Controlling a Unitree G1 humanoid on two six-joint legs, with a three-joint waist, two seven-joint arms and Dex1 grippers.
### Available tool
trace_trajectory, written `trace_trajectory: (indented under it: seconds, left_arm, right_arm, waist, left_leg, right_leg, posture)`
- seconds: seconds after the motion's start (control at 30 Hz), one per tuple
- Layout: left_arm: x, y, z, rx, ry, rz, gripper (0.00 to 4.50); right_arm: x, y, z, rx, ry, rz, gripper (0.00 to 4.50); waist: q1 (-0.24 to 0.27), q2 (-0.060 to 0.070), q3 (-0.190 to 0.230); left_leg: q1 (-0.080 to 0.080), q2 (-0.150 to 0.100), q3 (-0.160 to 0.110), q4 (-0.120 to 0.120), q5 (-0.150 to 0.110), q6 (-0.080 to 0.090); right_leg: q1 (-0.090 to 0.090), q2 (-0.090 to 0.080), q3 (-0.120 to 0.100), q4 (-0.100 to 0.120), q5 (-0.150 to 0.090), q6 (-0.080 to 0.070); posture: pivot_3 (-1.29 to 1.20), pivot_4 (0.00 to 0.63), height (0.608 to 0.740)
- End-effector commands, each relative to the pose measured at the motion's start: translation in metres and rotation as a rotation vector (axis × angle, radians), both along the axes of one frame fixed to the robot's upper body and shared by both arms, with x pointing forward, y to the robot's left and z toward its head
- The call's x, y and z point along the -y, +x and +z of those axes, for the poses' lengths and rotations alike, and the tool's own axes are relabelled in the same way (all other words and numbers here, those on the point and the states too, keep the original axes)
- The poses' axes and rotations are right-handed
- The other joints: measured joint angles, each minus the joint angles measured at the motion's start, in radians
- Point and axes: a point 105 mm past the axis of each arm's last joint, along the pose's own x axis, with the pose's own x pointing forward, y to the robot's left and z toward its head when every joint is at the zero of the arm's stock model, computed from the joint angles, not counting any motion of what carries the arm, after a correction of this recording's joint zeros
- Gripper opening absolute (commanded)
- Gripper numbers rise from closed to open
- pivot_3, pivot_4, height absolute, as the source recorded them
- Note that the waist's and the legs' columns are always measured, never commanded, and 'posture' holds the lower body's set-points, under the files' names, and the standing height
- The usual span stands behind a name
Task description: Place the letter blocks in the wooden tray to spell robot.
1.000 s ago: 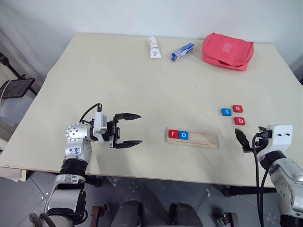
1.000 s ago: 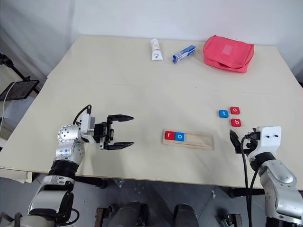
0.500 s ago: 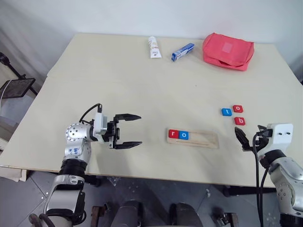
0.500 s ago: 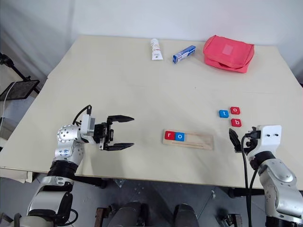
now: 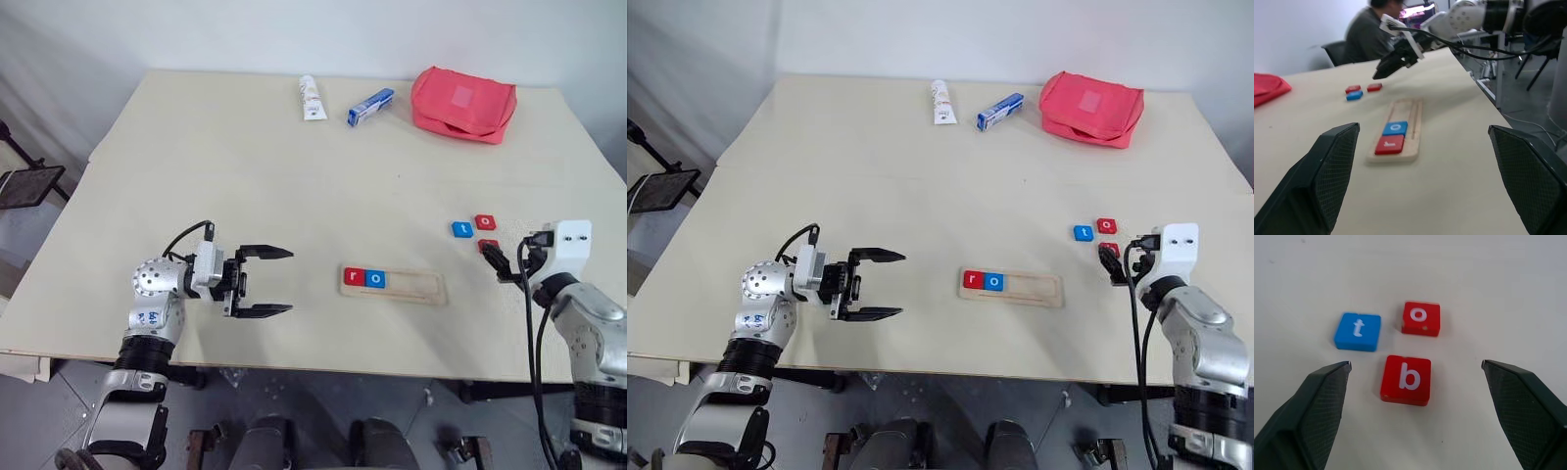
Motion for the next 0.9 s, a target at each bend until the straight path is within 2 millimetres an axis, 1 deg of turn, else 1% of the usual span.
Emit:
trace_trajectory:
  seconds: [0.03, 0.27, 0.4, 0.5, 0.73, 0.77, 0.9]
  left_arm:
    - [-0.001, -0.001, 0.000, 0.024, 0.034, -0.001, 4.47]
    - [-0.002, -0.002, -0.002, 0.029, 0.031, 0.005, 4.47]
    - [0.001, -0.002, -0.002, 0.033, 0.025, 0.007, 4.47]
    - [0.002, 0.000, -0.002, 0.042, 0.020, 0.011, 4.50]
    - [0.005, 0.004, -0.003, 0.046, 0.020, 0.008, 4.50]
    - [0.005, 0.005, -0.003, 0.046, 0.018, 0.007, 4.50]
    - [0.007, 0.006, -0.005, 0.041, 0.011, -0.011, 4.50]
  right_arm:
    - [0.002, 0.004, 0.002, -0.003, -0.016, 0.017, 4.50]
    - [-0.001, 0.007, -0.011, -0.049, -0.006, 0.021, 4.50]
    - [0.003, 0.008, -0.020, -0.081, 0.007, -0.011, 4.50]
    - [0.007, 0.007, -0.025, -0.094, 0.022, -0.050, 3.89]
    - [0.009, 0.009, -0.020, -0.061, 0.011, -0.065, 1.57]
    - [0.008, 0.009, -0.019, -0.054, 0.007, -0.065, 1.46]
    - [0.007, 0.004, -0.002, 0.005, -0.008, -0.081, 1.46]
  waist:
    - [0.002, 0.000, 0.000]
    - [0.001, 0.000, 0.000]
    - [0.001, 0.000, 0.000]
    - [0.001, 0.000, 0.000]
    - [0.004, 0.000, 0.000]
    - [0.004, 0.000, 0.000]
    - [0.004, 0.000, 0.000]
  left_leg:
    - [0.000, 0.000, 0.000, 0.000, 0.000, 0.000]
    - [0.000, 0.000, 0.000, 0.000, 0.000, 0.000]
    - [0.000, 0.000, 0.000, 0.000, 0.000, 0.000]
    - [0.000, 0.000, 0.000, 0.000, 0.000, 0.000]
    - [0.000, 0.000, -0.001, 0.000, 0.000, 0.000]
    - [0.000, -0.001, -0.001, 0.000, 0.000, 0.000]
    - [0.000, -0.001, -0.001, 0.000, 0.000, 0.000]
  right_leg:
    - [0.000, 0.000, 0.000, 0.000, 0.000, 0.000]
    - [0.000, 0.000, 0.000, 0.000, 0.000, 0.000]
    - [0.000, -0.001, 0.000, 0.000, 0.000, 0.000]
    - [0.001, -0.001, 0.000, 0.000, 0.000, 0.000]
    - [0.001, -0.001, 0.000, 0.000, 0.000, 0.000]
    - [0.001, -0.001, 0.000, 0.000, 0.000, 0.000]
    - [0.001, -0.001, 0.000, 0.000, 0.000, 0.000]
  posture:
    - [0.00, 0.150, 0.740]
    - [0.00, 0.150, 0.740]
    - [0.00, 0.150, 0.740]
    - [0.00, 0.150, 0.740]
    - [0.00, 0.150, 0.740]
    - [0.00, 0.150, 0.740]
    - [0.00, 0.150, 0.740]
